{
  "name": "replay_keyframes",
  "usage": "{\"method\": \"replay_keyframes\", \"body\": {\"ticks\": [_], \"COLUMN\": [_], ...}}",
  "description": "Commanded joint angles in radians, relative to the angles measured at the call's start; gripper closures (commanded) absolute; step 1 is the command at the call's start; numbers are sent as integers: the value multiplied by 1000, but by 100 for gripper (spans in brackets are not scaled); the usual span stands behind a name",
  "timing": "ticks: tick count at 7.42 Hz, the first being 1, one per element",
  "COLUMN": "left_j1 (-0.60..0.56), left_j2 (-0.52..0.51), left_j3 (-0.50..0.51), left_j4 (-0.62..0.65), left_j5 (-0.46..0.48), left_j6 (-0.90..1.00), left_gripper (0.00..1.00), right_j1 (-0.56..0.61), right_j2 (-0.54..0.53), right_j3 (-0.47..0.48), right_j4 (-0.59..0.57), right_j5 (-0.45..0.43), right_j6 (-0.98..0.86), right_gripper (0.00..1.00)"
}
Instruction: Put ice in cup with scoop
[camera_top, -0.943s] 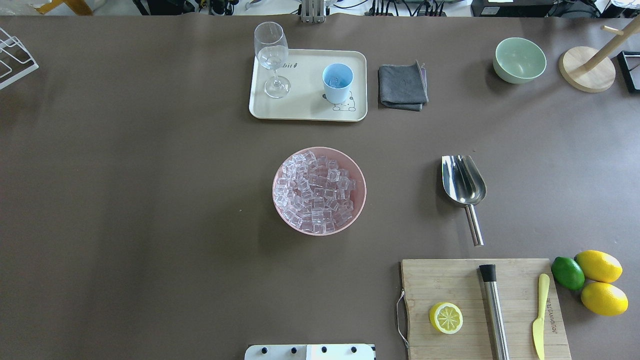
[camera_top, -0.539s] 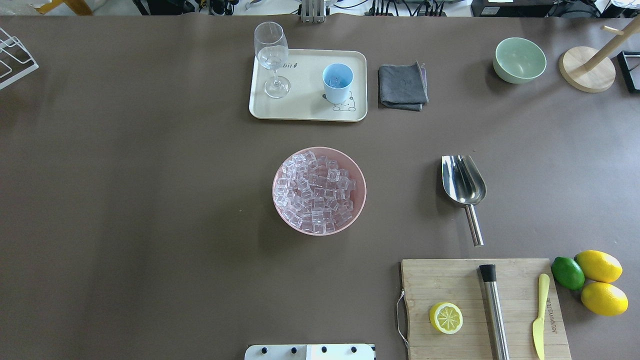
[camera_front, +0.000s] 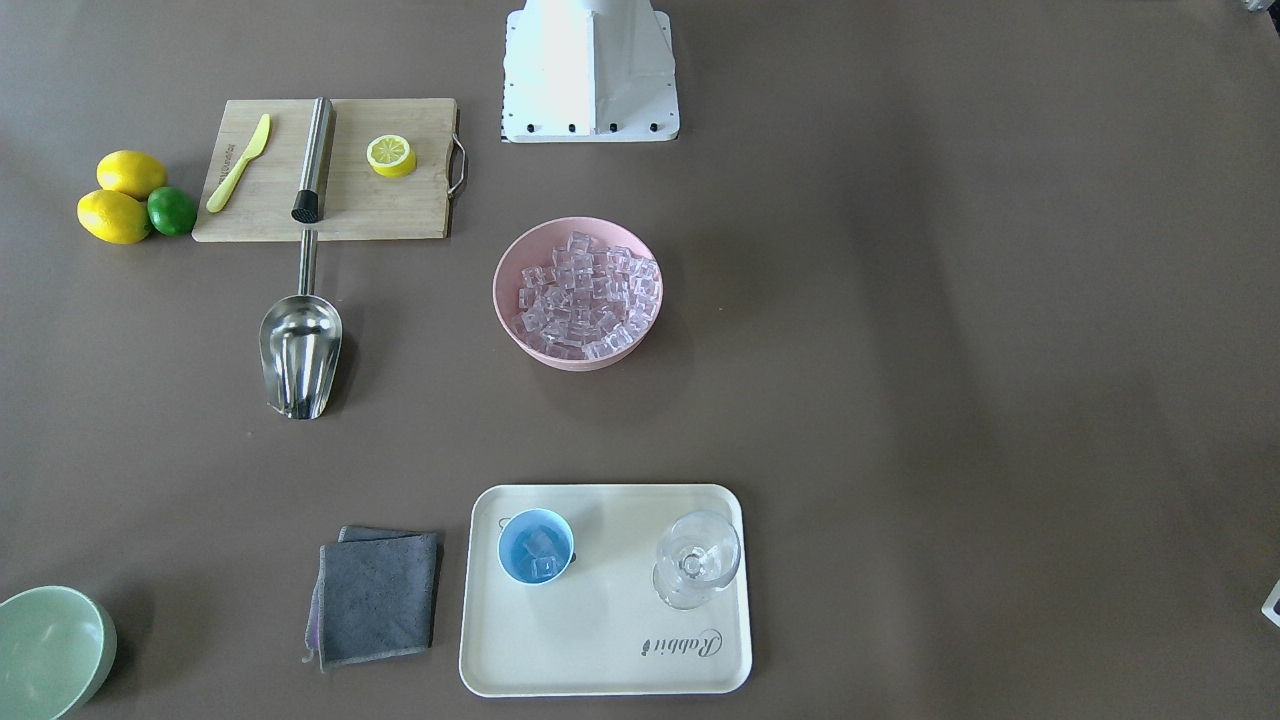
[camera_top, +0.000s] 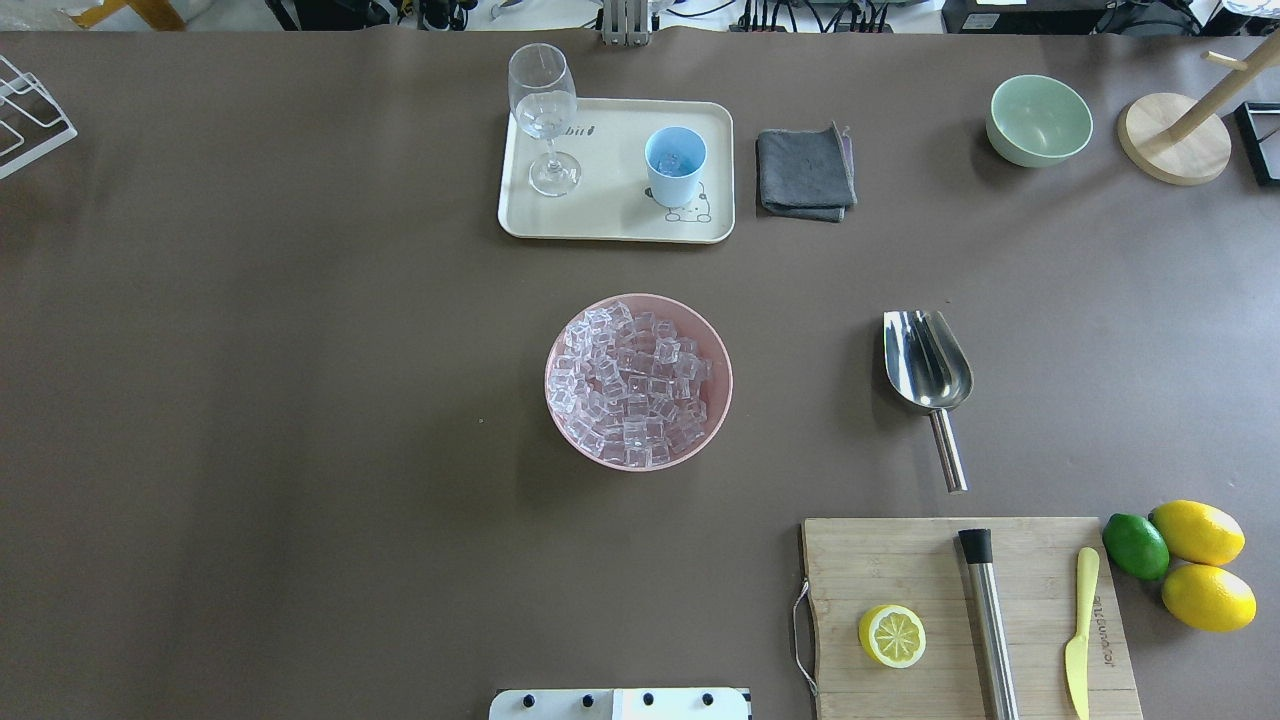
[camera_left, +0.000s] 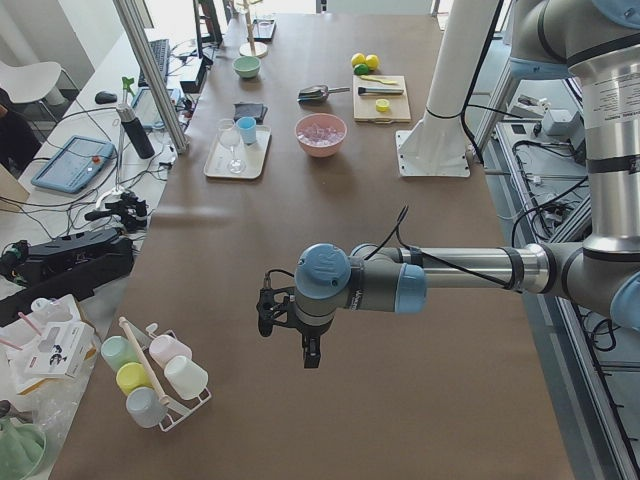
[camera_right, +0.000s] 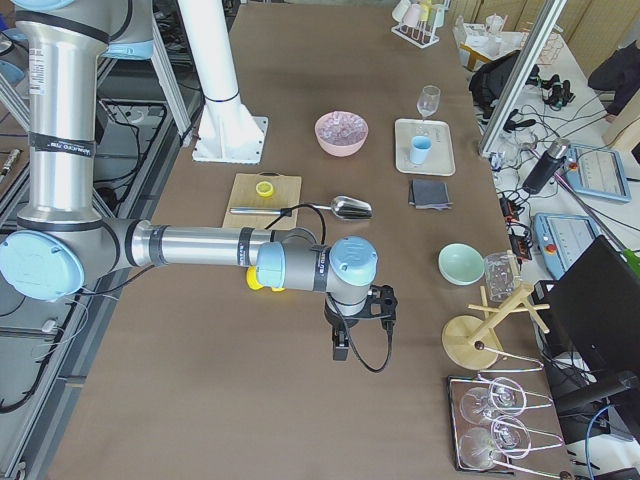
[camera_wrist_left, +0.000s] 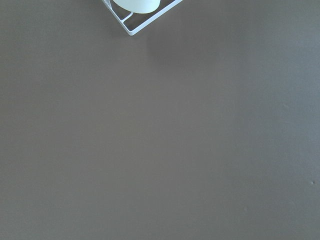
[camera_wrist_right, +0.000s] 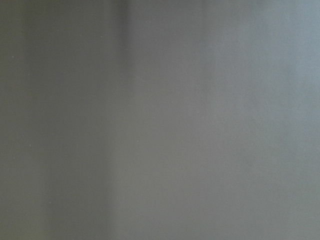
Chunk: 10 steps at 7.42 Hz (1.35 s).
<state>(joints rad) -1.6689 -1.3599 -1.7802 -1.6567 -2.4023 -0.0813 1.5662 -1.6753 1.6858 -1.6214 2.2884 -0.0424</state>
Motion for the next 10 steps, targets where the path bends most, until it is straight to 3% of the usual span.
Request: {"method": "replay_keyframes", "body": {"ticks": [1,10], "left_j1": [5,5], "left_j2": [1,2], "left_j3": [-2,39], "left_j4": [0,2], "left_j5": [0,-5], "left_j6": [0,-5], "left_gripper": [2,2], "right_j1": [0,0], "right_j2": [0,5], "right_j3": [0,-14], "right_j4": [0,58], "right_j5": [0,0], "right_j6": [-1,32], "right_gripper": [0,0]}}
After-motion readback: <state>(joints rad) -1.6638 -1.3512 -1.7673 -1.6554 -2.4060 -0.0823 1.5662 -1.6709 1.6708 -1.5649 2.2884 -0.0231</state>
